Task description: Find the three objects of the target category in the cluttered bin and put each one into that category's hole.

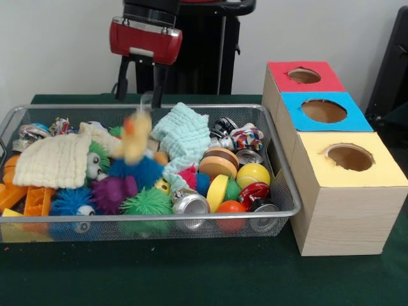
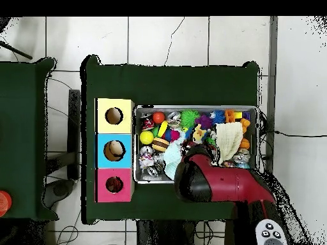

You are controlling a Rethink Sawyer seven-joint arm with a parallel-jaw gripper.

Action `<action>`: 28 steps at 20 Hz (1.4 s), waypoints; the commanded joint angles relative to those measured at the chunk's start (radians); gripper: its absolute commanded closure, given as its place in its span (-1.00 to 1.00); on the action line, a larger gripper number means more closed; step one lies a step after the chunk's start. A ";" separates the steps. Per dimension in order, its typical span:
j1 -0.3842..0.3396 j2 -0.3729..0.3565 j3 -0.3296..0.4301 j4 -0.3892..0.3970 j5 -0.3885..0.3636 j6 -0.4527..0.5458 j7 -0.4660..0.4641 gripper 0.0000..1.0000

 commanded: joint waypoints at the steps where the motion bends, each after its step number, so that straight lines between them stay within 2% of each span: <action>1: -0.056 0.013 0.084 0.063 0.036 -0.013 0.111 -1.00; 12: -0.058 0.051 0.078 0.027 0.025 -0.008 0.095 -1.00; 16: -0.080 0.128 0.125 -0.010 0.000 -0.084 0.085 -1.00; 17: -0.113 0.146 0.178 -0.004 -0.028 -0.123 0.065 -1.00; 19: -0.126 0.188 0.211 -0.025 -0.057 -0.184 0.060 -1.00; 28: -0.063 0.284 0.167 -0.132 -0.056 -0.220 0.042 -1.00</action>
